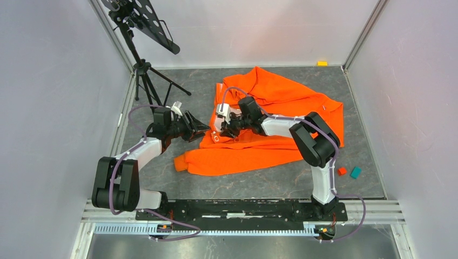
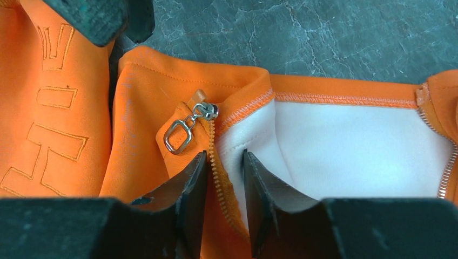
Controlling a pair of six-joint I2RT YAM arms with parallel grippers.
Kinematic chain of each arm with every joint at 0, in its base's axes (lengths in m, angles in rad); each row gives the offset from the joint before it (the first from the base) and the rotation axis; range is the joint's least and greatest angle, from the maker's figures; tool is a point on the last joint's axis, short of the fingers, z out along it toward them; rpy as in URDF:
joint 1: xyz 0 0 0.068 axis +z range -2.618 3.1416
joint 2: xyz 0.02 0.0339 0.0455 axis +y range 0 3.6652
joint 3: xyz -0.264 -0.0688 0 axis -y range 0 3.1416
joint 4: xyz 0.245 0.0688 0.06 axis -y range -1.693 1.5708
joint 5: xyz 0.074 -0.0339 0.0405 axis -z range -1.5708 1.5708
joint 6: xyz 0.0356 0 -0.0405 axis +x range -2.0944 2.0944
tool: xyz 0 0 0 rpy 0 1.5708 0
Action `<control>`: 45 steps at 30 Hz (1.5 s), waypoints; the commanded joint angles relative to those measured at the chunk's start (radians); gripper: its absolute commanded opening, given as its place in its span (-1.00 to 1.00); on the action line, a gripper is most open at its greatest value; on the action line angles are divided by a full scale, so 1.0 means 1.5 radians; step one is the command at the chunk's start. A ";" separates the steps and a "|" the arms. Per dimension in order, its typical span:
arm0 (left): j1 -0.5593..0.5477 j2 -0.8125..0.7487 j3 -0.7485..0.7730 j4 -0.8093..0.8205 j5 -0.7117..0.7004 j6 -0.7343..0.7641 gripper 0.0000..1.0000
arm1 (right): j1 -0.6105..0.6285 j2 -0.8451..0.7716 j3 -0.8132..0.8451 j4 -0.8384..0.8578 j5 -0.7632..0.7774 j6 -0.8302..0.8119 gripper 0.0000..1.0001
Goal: Zip up the jacket
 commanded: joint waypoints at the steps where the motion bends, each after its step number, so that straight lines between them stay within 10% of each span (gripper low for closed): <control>1: 0.005 -0.007 0.004 0.027 0.019 -0.017 0.21 | 0.005 -0.041 -0.005 0.022 0.005 0.005 -0.33; 11: 0.007 -0.012 -0.001 0.058 0.035 -0.022 0.65 | 0.005 -0.086 -0.044 0.063 0.001 0.029 -0.25; 31: 0.007 -0.035 -0.004 0.063 0.060 -0.025 0.87 | 0.009 -0.024 -0.021 0.026 -0.056 -0.188 0.17; 45: 0.007 -0.051 -0.007 0.062 0.067 -0.009 0.86 | 0.033 -0.048 -0.108 0.141 0.054 -0.211 -0.25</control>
